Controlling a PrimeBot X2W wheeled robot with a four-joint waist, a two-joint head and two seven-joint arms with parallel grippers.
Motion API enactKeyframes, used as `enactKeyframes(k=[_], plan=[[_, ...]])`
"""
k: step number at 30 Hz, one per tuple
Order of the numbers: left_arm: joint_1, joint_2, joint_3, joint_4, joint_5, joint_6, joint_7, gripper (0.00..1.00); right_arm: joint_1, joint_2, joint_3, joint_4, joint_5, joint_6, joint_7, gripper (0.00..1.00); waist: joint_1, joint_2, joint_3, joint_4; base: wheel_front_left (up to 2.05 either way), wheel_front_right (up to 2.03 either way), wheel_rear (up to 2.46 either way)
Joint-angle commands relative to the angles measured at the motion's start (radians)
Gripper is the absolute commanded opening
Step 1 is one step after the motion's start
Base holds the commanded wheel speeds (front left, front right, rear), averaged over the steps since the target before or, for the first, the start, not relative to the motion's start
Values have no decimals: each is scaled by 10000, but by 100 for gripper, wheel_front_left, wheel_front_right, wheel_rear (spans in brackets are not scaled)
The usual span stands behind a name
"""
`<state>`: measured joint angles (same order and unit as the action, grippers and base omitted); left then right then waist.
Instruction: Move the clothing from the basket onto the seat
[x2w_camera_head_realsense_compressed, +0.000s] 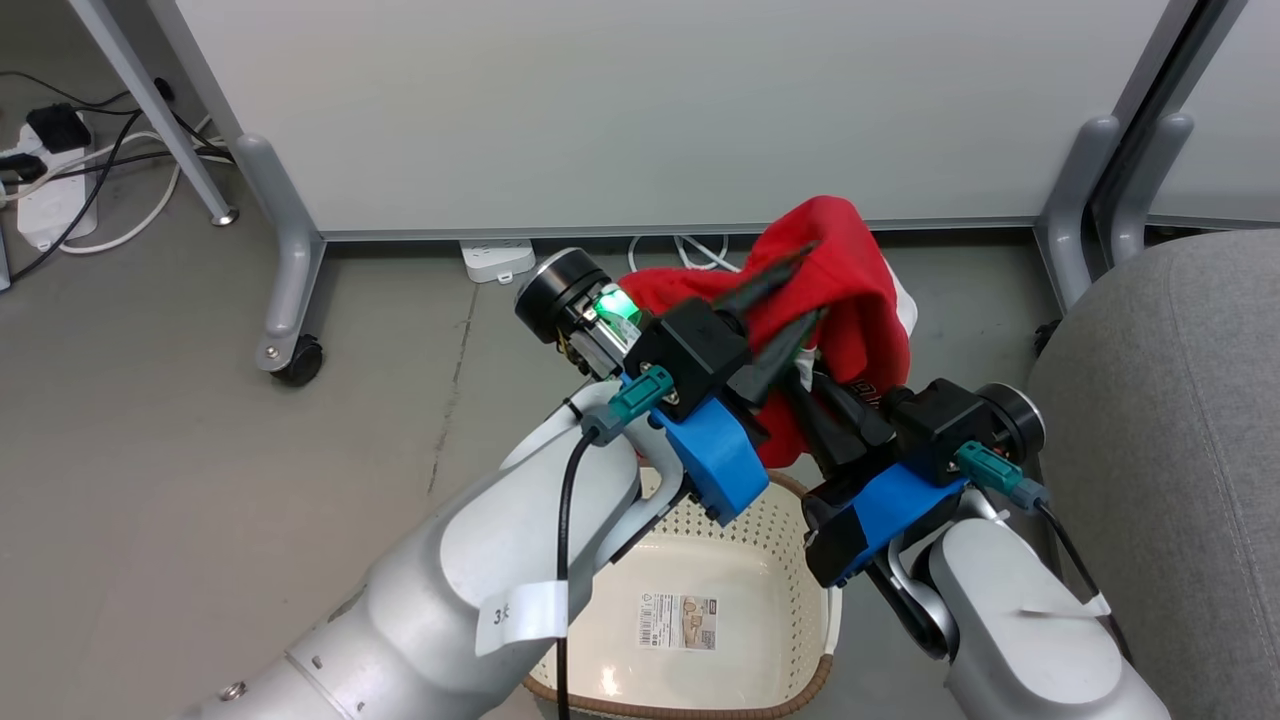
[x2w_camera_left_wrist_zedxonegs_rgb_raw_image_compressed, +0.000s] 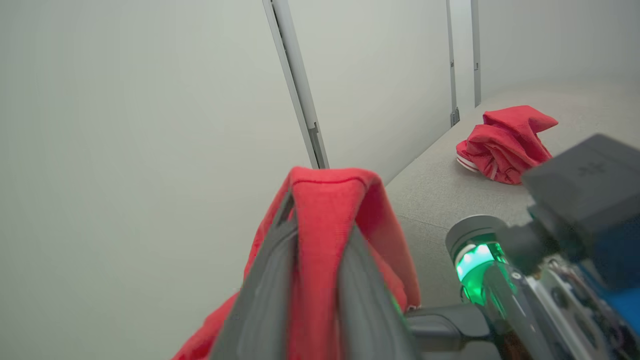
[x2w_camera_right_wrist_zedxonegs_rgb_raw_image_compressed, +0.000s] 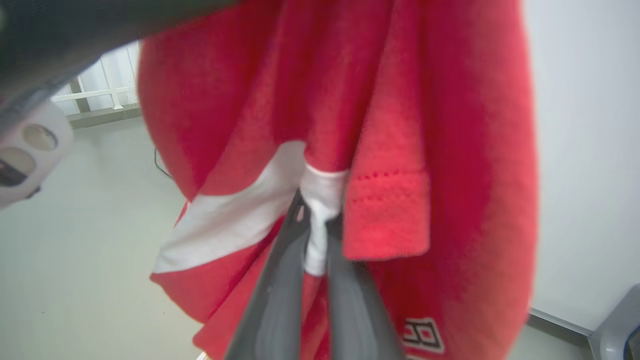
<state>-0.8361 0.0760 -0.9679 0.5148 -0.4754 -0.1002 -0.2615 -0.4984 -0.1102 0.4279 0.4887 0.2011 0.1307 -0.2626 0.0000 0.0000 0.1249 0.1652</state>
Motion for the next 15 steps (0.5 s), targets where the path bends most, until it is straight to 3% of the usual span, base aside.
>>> enactKeyframes(k=[1, 15], plan=[[78, 38, 68, -33, 22, 47, -52, 100, -27, -63, 20, 10, 7, 1, -32, 0, 0, 0, 8, -3, 0, 0, 0], [119, 111, 233, -131, 264, 128, -52, 100, 19, -147, -41, -71, 33, 1, -34, 0, 0, 0, 183, -204, 0, 0, 0]])
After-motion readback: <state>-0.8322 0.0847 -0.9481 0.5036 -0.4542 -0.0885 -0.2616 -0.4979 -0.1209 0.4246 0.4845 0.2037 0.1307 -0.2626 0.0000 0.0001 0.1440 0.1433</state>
